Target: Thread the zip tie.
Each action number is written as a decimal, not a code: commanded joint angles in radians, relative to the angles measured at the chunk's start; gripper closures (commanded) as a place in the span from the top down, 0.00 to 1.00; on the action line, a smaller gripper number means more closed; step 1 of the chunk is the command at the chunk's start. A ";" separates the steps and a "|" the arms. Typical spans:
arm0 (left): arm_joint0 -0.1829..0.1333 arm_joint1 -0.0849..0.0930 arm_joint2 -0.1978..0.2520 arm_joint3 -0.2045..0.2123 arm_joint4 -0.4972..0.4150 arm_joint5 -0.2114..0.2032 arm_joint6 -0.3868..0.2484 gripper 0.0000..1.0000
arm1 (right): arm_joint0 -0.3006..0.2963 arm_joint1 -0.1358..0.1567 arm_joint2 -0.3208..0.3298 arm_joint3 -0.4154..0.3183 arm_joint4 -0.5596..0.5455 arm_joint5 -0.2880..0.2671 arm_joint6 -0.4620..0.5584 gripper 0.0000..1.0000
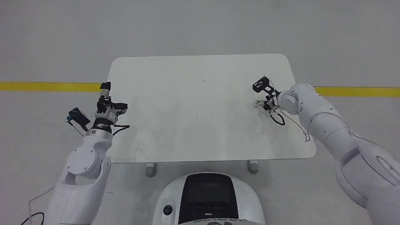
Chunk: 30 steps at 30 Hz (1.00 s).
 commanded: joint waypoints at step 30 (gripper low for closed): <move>0.000 0.000 0.000 0.000 0.000 0.000 0.000 1.00 | 0.046 -0.053 -0.069 0.126 0.044 0.000 -0.038 0.00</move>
